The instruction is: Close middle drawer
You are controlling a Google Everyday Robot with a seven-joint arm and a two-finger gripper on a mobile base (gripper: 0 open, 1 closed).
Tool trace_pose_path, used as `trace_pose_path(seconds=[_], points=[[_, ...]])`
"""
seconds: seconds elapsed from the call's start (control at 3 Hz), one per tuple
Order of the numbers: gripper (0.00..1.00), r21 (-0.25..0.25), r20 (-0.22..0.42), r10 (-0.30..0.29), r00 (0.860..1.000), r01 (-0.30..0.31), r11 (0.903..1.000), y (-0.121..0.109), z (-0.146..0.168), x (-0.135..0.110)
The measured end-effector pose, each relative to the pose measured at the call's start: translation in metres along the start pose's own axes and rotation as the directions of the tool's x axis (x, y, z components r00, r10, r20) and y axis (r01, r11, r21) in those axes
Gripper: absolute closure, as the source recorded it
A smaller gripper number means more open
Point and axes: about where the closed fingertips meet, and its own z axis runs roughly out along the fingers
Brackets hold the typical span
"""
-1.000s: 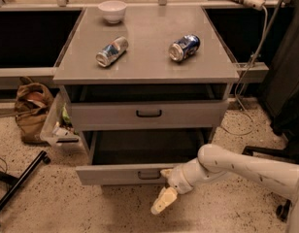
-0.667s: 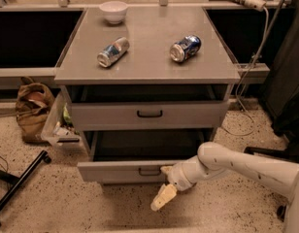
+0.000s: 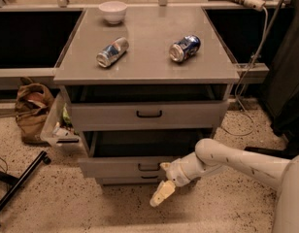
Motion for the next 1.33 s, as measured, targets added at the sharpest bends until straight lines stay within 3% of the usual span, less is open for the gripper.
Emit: trace_pose_path(seconds=[0.33,0.67,1.0,1.33], points=[[0.0,0.0,0.0,0.0,1.0,0.0,1.0,0.0,0.0,0.0],[0.0,0.032,0.011,0.01,1.0,-0.011,0.9994,-0.007,-0.007,0.004],[0.0,0.112,0.016,-0.013,1.0,0.011,0.9937,-0.032,-0.03,-0.006],[0.0,0.152,0.019,-0.054,0.998,0.05,0.9871,-0.053,-0.041,-0.027]])
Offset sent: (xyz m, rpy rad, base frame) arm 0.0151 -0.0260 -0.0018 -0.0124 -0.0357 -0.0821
